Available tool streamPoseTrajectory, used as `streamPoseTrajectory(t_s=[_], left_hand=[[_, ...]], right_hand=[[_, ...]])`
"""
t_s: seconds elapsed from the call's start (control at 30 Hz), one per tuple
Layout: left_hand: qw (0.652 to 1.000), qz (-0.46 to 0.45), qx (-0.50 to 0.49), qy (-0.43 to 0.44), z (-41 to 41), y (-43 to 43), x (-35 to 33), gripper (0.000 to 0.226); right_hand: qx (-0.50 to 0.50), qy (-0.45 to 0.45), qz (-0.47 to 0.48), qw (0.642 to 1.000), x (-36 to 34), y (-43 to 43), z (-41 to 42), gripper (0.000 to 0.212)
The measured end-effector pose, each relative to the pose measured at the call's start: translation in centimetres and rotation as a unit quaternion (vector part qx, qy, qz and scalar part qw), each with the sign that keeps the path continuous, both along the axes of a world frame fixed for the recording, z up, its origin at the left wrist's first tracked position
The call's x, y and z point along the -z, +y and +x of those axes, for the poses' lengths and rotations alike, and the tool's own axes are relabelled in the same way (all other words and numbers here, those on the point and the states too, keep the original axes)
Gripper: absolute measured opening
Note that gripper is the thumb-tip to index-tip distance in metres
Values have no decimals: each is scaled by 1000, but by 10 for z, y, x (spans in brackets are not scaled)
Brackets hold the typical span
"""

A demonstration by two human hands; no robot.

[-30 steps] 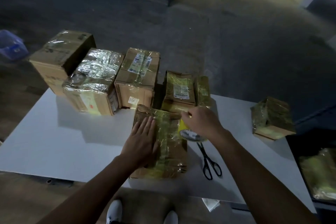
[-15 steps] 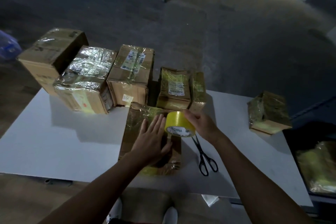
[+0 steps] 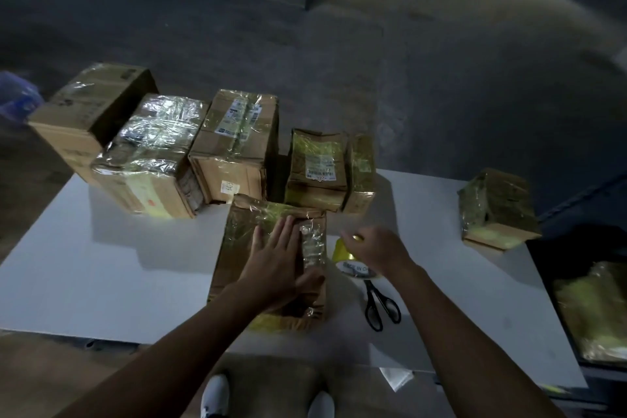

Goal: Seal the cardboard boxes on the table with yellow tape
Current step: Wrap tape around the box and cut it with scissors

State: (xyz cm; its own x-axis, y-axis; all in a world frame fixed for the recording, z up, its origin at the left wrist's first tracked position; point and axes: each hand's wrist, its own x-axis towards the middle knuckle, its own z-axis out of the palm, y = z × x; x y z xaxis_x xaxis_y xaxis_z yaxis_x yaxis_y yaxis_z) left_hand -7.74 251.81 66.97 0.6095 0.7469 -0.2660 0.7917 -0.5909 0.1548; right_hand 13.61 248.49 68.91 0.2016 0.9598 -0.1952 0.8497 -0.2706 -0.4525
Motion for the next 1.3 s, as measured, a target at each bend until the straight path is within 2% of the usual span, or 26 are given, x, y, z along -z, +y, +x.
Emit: streamPoseTrajectory(t_s=[0.13, 0.23, 0.3, 0.37, 0.5, 0.6, 0.7, 0.83, 0.97, 1.13, 1.17, 1.2, 1.3], left_hand=[[995, -18, -52, 79, 40, -16, -15, 89], [993, -24, -85, 80, 64, -43, -8, 94], [991, -26, -110, 65, 70, -55, -3, 90], [991, -29, -123, 44, 71, -57, -3, 84], [987, -41, -138, -73, 64, -55, 0, 78], [981, -79, -136, -117, 53, -54, 1, 76], [973, -79, -138, -170, 39, -52, -7, 84], [932, -108, -171, -299, 18, -36, -27, 86], [882, -132, -131, -432, -16, -17, -56, 86], [810, -224, -170, -514, -51, -5, -67, 83], [813, -218, -178, -509, -58, -3, -62, 82], [830, -199, -181, -488, -63, 0, -60, 79], [935, -74, -128, -323, -79, 5, -51, 73]], right_hand=[[0, 16, -16, 1000, 7, 5, -9, 51], [-16, -17, -17, 1000, 4, 6, -14, 52], [-15, -37, -24, 999, 4, 4, -15, 50], [-7, -38, -25, 999, 6, 1, -15, 50], [-2, -49, -16, 999, 8, -1, -18, 57], [-23, -64, -19, 998, 8, 2, -26, 57], [-17, -51, -16, 998, 2, 6, -31, 58], [-16, 8, 3, 1000, -19, 14, -36, 57], [-2, 65, 51, 997, -53, 29, -44, 61], [-25, 130, 99, 986, -82, 45, -73, 55], [-36, 135, 110, 984, -84, 46, -79, 51], [-45, 146, 120, 981, -86, 48, -85, 49], [-68, 203, 126, 969, -83, 50, -96, 41]])
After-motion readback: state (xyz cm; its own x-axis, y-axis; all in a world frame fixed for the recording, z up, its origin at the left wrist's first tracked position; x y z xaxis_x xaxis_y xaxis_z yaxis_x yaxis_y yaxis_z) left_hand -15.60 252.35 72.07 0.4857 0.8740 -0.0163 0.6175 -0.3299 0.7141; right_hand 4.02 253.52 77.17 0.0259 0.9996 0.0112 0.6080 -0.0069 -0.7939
